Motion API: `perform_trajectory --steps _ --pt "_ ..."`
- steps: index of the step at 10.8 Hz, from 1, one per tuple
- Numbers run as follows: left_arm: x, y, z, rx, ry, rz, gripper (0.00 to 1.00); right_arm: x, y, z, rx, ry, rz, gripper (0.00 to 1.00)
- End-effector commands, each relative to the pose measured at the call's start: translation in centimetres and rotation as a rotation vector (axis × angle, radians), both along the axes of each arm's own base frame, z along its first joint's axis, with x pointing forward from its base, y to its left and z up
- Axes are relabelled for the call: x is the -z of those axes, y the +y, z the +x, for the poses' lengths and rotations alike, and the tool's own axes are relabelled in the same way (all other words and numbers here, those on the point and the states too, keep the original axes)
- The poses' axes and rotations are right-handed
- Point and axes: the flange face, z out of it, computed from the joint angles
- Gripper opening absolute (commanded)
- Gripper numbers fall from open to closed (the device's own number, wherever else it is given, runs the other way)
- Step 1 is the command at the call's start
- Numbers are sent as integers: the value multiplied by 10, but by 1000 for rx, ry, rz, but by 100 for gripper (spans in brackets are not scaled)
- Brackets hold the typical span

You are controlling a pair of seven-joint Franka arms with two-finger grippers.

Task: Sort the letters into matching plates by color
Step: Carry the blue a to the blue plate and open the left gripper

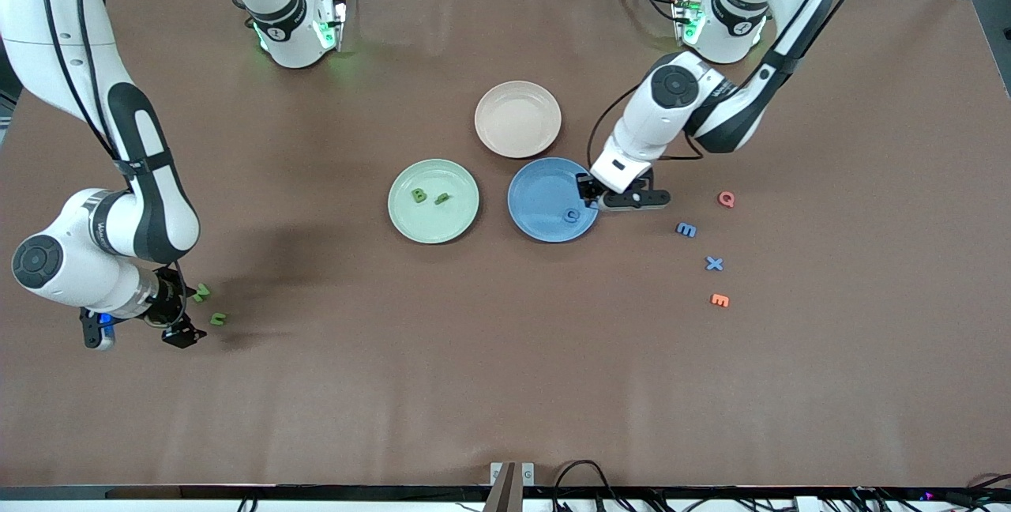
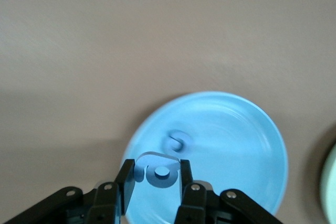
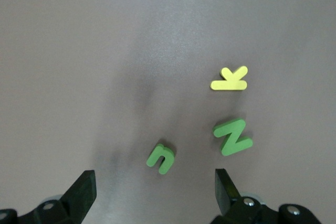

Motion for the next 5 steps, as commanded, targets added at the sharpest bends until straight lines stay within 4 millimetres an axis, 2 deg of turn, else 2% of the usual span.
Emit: perform_trajectory --steps 1,2,3,5 --pt "22 -53 -13 -83 92 -44 0 2 6 15 169 -17 -10 100" --pt "28 -59 -18 -83 106 -44 4 5 7 17 216 -17 -10 100" --pt "30 -64 -21 -84 113 -46 14 6 7 20 278 -21 -11 100" --pt "30 -62 -18 -104 117 -49 100 14 6 24 347 -21 -15 100"
